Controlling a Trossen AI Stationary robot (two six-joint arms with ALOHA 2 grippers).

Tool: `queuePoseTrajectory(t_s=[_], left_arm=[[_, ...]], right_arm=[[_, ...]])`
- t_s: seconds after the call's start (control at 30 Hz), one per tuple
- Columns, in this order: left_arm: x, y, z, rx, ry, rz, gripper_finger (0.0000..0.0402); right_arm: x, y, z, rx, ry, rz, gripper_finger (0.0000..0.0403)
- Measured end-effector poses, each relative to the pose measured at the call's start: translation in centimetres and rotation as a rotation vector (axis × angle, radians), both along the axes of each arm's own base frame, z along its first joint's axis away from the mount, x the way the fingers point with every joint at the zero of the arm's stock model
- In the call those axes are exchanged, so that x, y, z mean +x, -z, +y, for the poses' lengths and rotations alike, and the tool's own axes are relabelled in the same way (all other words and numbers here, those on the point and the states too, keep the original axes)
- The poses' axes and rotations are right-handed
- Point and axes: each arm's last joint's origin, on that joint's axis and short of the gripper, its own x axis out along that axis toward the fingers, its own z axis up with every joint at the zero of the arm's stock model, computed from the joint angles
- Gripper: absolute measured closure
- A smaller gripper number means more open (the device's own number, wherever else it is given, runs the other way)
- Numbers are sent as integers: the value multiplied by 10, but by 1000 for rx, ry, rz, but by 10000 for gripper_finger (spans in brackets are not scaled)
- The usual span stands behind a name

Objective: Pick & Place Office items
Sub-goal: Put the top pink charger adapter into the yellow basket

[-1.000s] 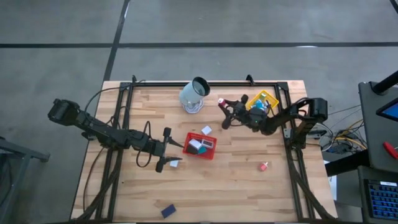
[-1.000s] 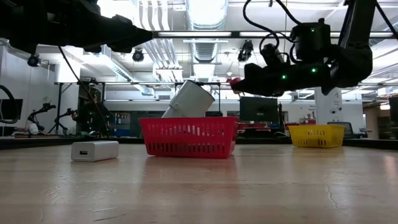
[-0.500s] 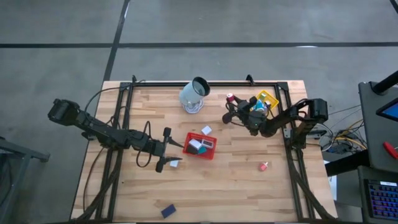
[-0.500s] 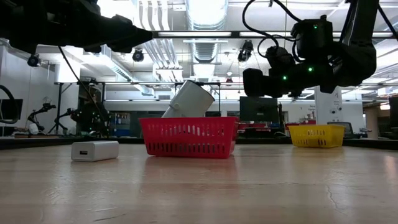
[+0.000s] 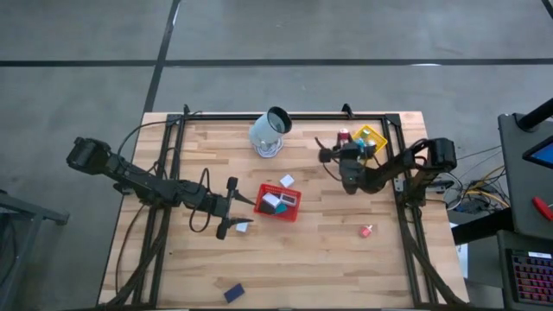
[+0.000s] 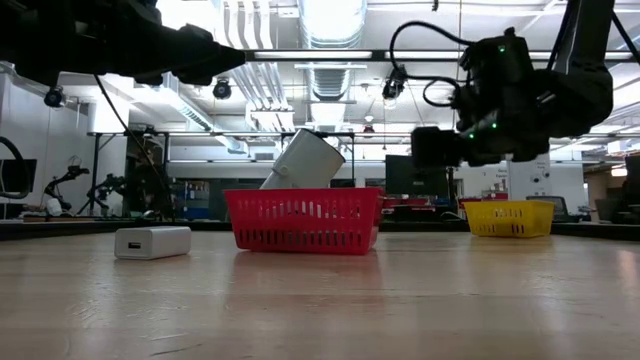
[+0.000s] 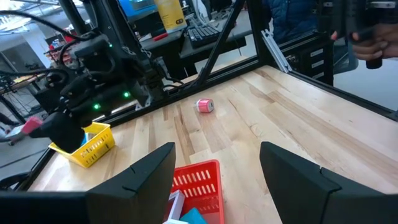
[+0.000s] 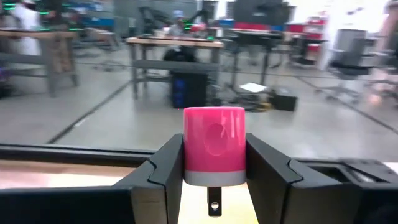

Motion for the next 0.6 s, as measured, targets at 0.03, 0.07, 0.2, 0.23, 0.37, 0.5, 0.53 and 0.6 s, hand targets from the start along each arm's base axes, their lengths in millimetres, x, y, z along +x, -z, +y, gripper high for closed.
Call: queuePoseTrajectory(t_s=[0.03,0.07,0.2,0.23,0.37,0.5,0.53,0.6], left_arm=[[0,0,0,1,0,2,162],[0,0,0,1,0,3,162],[0,0,0,1,0,3,162],[0,0,0,1,0,4,162],[0,0,0,1,0,3,162],[0,0,0,0,3,4,162],[0,0,0,0,4,4,162],[0,0,0,0,3,4,162]], right_arm=[[-1,1,1,-2,25,3,277],[-2,3,1,-3,40,9,277],[-3,5,1,-9,81,13,277],[-4,5,1,-11,92,14,277],[-5,5,1,-19,124,19,277],[-7,6,2,-22,138,25,277],[-7,5,2,-22,138,25,277],[-8,4,2,-23,138,20,277]])
